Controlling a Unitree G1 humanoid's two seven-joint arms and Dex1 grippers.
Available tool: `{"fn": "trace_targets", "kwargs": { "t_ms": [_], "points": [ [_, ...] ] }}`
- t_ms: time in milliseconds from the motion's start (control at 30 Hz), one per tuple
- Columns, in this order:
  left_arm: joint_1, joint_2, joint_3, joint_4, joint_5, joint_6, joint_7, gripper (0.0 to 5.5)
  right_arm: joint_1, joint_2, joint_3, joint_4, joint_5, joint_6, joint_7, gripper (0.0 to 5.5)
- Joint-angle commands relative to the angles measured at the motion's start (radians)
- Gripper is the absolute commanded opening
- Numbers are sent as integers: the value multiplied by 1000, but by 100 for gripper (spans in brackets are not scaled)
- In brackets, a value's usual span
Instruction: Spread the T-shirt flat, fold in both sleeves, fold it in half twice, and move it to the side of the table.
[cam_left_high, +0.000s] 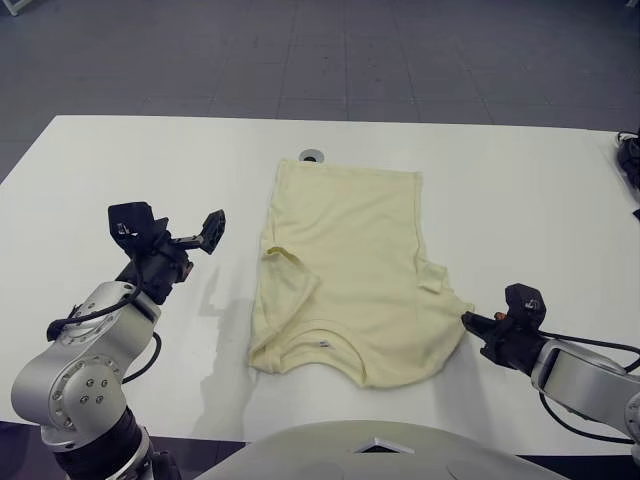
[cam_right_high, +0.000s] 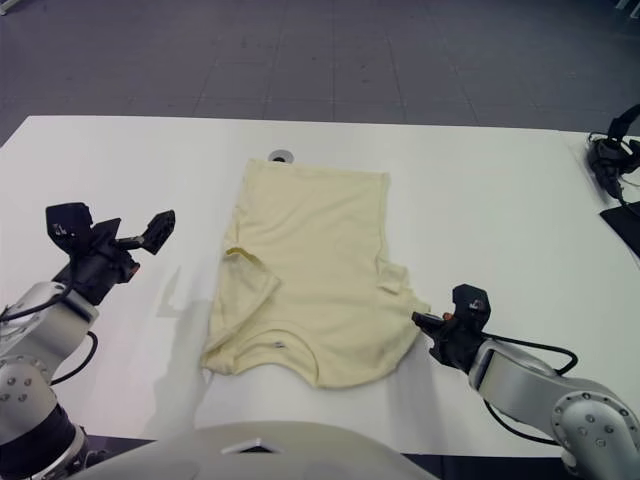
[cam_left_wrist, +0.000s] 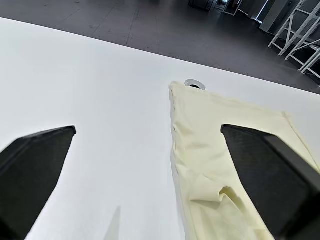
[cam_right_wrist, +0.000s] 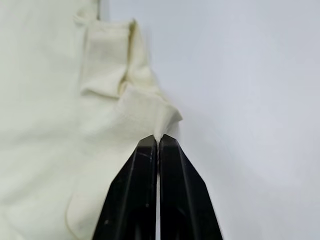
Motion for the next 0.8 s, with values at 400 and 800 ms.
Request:
{"fn": "trace_targets", "kwargs": {
  "t_ms": [400, 800],
  "points": [
    [-61, 36, -58, 49, 4, 5, -5, 540, -364, 2, 417, -41, -76, 39, 65, 2],
    [-71, 81, -91, 86, -1, 24, -41, 540, -459, 74, 317, 52, 78, -93, 65, 181]
  ]
}}
